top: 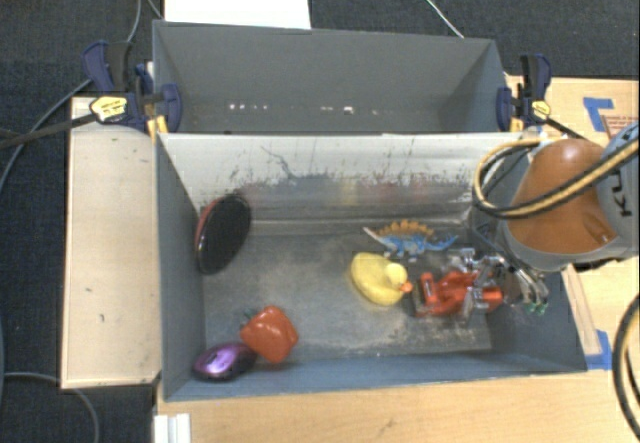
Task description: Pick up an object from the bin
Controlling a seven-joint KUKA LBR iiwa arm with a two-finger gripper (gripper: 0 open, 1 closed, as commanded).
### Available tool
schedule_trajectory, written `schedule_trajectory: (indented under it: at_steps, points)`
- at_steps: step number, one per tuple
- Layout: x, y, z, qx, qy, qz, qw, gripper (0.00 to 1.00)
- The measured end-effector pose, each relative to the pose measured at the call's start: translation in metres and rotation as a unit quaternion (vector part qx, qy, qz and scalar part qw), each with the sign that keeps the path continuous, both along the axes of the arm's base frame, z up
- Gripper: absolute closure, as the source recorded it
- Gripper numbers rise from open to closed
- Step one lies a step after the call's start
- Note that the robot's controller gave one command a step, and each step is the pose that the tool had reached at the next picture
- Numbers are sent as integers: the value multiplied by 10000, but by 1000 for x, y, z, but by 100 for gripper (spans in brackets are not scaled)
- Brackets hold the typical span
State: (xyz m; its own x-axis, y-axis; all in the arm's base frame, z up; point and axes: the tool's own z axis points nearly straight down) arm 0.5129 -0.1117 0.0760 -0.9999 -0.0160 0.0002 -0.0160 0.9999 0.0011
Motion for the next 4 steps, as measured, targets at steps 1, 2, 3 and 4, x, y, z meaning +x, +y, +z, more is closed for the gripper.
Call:
schedule_trajectory:
  at_steps: [1, 2, 3, 4]
  points:
    - [0, 0, 0, 0, 0, 15, 10000, 100]
    - [7, 0, 107, 9, 41, -123, 9999, 100]
    - [-2, -16, 35, 17, -1, -215, 9998, 100]
    - [-12, -21, 128, 14, 57, -96, 9999, 100]
